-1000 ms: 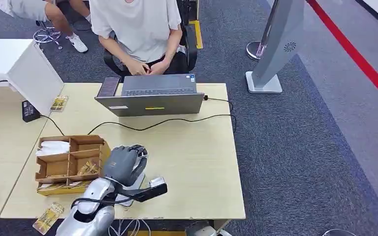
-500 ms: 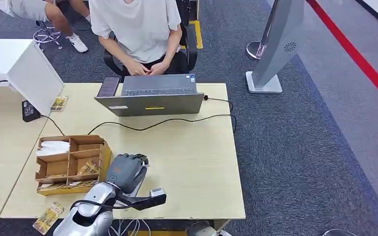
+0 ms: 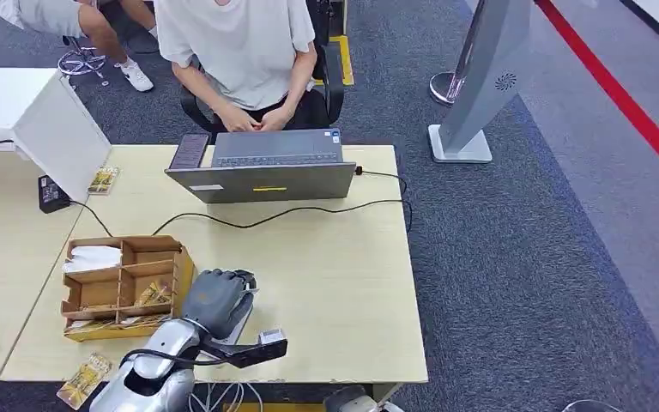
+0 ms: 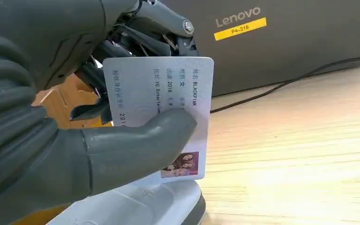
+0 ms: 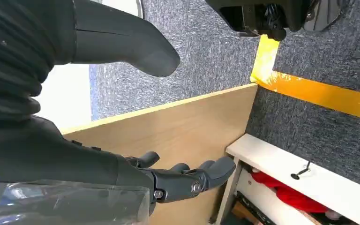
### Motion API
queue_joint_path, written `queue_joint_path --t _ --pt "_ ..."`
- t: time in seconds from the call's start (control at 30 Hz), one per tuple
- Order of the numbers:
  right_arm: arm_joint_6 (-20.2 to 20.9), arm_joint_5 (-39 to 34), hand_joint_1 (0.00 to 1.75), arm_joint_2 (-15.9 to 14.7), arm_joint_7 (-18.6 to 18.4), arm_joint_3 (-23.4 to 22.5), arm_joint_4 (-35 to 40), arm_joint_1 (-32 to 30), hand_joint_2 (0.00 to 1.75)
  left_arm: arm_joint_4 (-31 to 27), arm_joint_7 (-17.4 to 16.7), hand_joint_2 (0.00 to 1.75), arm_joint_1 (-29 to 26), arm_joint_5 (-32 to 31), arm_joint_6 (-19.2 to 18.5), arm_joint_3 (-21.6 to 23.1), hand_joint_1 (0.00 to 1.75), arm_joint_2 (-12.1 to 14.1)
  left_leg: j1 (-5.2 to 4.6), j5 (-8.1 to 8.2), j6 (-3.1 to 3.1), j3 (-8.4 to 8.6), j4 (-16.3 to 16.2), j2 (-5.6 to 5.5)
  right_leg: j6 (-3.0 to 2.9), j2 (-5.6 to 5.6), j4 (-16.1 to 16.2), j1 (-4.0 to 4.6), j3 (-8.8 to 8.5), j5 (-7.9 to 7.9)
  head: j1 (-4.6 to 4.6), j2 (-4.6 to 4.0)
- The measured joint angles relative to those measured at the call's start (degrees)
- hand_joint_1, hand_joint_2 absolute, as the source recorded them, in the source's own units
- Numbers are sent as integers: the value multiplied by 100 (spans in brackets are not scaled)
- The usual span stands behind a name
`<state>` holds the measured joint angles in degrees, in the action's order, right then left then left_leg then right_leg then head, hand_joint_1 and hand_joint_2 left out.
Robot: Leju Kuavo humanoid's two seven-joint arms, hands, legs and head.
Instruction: Pass the card to the sensor for recognition and then transmit it.
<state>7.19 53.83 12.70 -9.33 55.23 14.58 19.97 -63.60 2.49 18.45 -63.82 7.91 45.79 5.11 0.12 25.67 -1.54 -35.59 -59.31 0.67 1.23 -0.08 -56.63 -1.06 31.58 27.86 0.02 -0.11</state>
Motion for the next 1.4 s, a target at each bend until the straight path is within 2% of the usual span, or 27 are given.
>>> queue_joint_path --t 0.17,0.37,0.57,0.63,0.73,0.83,1.03,1.1,1.2,1.4 --pt "0 20 0 0 9 0 0 0 175 0 -2 175 4 -2 -13 0 175 11 0 0 0 0 0 0 0 0 0 0 0 0 0 0" --pt "4 101 0 0 42 0 0 -1 175 66 -5 175 185 -15 -365 87 175 50 0 0 0 1 0 1 -1 1 0 0 -1 -1 -2 0" --pt "4 107 0 0 74 0 0 0 175 153 -2 175 248 48 -273 111 175 57 0 0 0 1 0 1 -1 1 0 0 -1 -1 -2 0" --pt "4 127 0 0 96 0 0 -1 175 153 0 175 240 94 7 111 175 39 0 0 0 0 0 1 -1 1 0 0 0 -1 -2 0" --pt "13 221 0 0 122 0 0 0 175 -27 53 175 190 136 869 98 175 -72 0 0 0 -3 0 -4 -1 -3 0 0 0 -1 0 0" --pt "68 310 0 2 212 2 2 0 175 -390 223 175 190 136 1780 -6 175 -216 -2 0 0 -5 0 -3 0 -3 0 -1 0 -1 0 0" --pt "120 483 0 9 424 44 2 8 175 -986 680 175 390 116 3015 -376 175 -442 0 -2 -1 -5 -1 -8 0 -11 -1 0 1 -1 -2 0" --pt "138 520 0 13 488 57 2 11 175 -1097 697 175 652 107 3060 -531 175 -558 0 -6 0 -4 -1 -11 -3 -14 -2 0 1 -4 -2 0" --pt "203 549 0 15 601 103 2 26 175 -1003 452 175 1278 -121 3001 -763 175 -783 0 -11 0 -6 -2 -13 -1 -15 -5 0 2 -9 0 0" --pt "254 612 0 26 732 251 4 64 175 307 30 175 2783 -693 3134 -1288 175 -1187 -1 -20 1 -6 -3 -13 -11 -12 -9 0 2 -19 -2 0"
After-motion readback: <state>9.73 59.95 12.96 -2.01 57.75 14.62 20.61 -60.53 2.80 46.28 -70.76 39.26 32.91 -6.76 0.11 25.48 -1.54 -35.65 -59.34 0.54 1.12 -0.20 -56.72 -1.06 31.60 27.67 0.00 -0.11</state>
